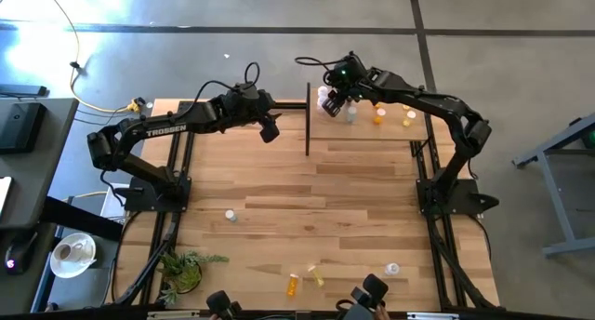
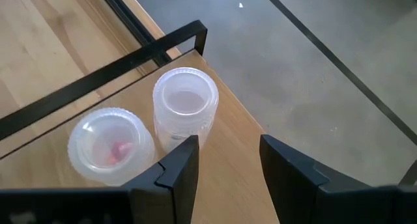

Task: Pick and place medicine bottles onto shelf by color
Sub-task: Adjust the top transparent pill bottle on the shelf, then put the yellow pill bottle on the shelf aligned with the other yellow pill bottles

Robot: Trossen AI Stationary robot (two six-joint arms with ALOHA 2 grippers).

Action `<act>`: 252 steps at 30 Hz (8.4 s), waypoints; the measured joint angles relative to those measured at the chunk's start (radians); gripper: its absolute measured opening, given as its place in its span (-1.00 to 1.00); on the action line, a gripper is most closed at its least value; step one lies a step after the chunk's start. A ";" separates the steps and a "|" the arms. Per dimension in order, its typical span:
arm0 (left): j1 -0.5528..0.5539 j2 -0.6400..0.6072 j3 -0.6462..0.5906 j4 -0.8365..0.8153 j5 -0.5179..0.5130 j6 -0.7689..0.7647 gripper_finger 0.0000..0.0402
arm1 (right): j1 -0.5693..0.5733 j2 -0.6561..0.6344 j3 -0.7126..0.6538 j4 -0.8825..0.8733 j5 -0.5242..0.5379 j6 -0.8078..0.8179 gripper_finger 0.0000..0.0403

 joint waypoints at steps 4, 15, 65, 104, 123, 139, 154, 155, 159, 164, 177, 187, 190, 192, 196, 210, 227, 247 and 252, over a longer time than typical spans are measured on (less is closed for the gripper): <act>0.000 0.000 0.000 -0.026 0.000 0.000 0.01 | 0.000 0.000 0.000 -0.011 0.003 0.000 -0.24; -0.023 0.000 0.000 -0.105 0.000 -0.016 0.01 | 0.010 -0.045 0.000 -0.024 0.007 -0.008 -0.24; -0.507 -0.412 -0.355 -0.313 -0.101 -0.581 0.01 | 0.657 -0.208 -0.407 0.010 -0.181 0.109 -0.24; -0.634 -0.397 -0.386 -0.087 -0.158 -0.611 0.01 | 1.320 -0.208 -0.499 -0.073 0.130 1.189 -0.24; -0.634 -0.342 -0.385 -0.028 -0.158 -0.621 0.01 | 1.253 -0.166 -0.386 0.237 0.017 0.958 -0.24; -0.634 -0.342 -0.385 -0.036 -0.151 -0.619 0.01 | 1.216 0.115 -0.123 0.024 -0.030 1.070 -0.24; -0.634 -0.342 -0.385 -0.039 -0.151 -0.619 0.01 | 1.215 0.274 -0.096 0.128 -0.098 1.129 -0.24; -0.634 -0.342 -0.385 -0.039 -0.151 -0.619 0.01 | 1.215 0.284 -0.096 0.142 -0.100 1.130 -0.24; -0.634 -0.342 -0.385 -0.040 -0.151 -0.620 0.01 | 1.215 0.321 -0.096 0.157 -0.124 1.156 -0.24; -0.634 -0.342 -0.385 -0.039 -0.151 -0.621 0.01 | 1.215 0.346 -0.096 0.174 -0.132 1.171 -0.24; -0.634 -0.342 -0.385 -0.043 -0.151 -0.620 0.01 | 1.208 0.375 -0.092 0.136 -0.151 1.170 -0.24; -0.634 -0.342 -0.385 -0.045 -0.151 -0.622 0.01 | 1.208 0.374 -0.092 0.082 -0.115 1.110 -0.28; -0.634 -0.342 -0.385 -0.045 -0.150 -0.622 0.01 | 1.208 0.374 -0.093 0.071 -0.104 1.092 -0.39; -0.634 -0.342 -0.385 -0.045 -0.151 -0.622 0.01 | 1.208 0.374 -0.093 0.068 -0.101 1.084 -0.48; -0.634 -0.342 -0.385 -0.045 -0.151 -0.622 0.01 | 1.208 0.374 -0.094 0.069 -0.101 1.057 -0.61; -0.634 -0.342 -0.385 -0.027 -0.156 -0.562 0.01 | 1.208 0.230 -0.099 0.068 0.154 0.951 -0.56; -0.632 -0.242 -0.385 0.516 -0.093 -0.210 0.01 | 1.181 -0.125 -0.098 0.123 0.663 0.497 -0.56; -0.598 0.089 -0.284 1.227 0.101 -0.013 0.01 | 1.004 -0.344 -0.097 0.149 0.304 0.080 -0.56; -0.578 0.115 -0.240 1.228 0.176 -0.005 0.01 | 0.940 -0.344 -0.097 0.149 0.258 0.025 -0.56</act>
